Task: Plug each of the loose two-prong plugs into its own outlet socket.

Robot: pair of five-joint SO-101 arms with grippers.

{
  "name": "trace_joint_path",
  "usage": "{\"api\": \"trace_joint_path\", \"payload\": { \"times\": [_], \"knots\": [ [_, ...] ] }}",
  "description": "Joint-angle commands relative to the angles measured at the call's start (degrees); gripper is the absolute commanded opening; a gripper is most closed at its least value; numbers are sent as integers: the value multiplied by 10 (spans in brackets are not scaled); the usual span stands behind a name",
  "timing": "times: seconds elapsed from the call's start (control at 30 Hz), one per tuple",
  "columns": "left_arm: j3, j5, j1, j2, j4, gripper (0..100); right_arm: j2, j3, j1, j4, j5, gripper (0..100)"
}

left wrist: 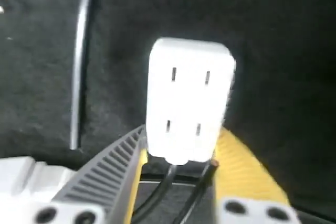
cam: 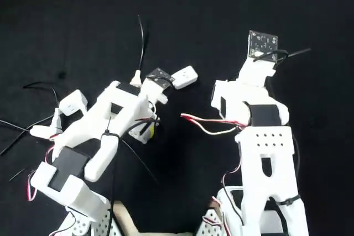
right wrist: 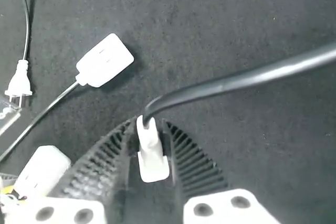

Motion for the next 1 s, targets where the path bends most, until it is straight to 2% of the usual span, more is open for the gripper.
{"api": "trace_joint_path", "payload": {
  "times": [0.0,0.17,0.3,0.4,0.5,0.6,0.83,0.97],
  "knots": [
    [-24,-25,11,-30,18,299,-15,0,-33,-11,42,16],
    [10,-32,-17,-138,25,305,-17,51,-105,-68,102,15],
    [19,-84,-73,-232,93,338,-19,113,-172,-150,164,15],
    [45,-96,-117,-297,119,339,-16,182,-221,-271,171,15],
    [85,-128,-175,-363,116,339,-20,269,-256,-432,174,14],
    [134,-139,-217,-426,115,339,-19,327,-279,-542,174,13],
    [302,-121,-238,-537,0,339,-15,344,-312,-563,193,11],
    [334,-119,-264,-581,-17,339,-17,358,-338,-563,188,11]
  ]
}}
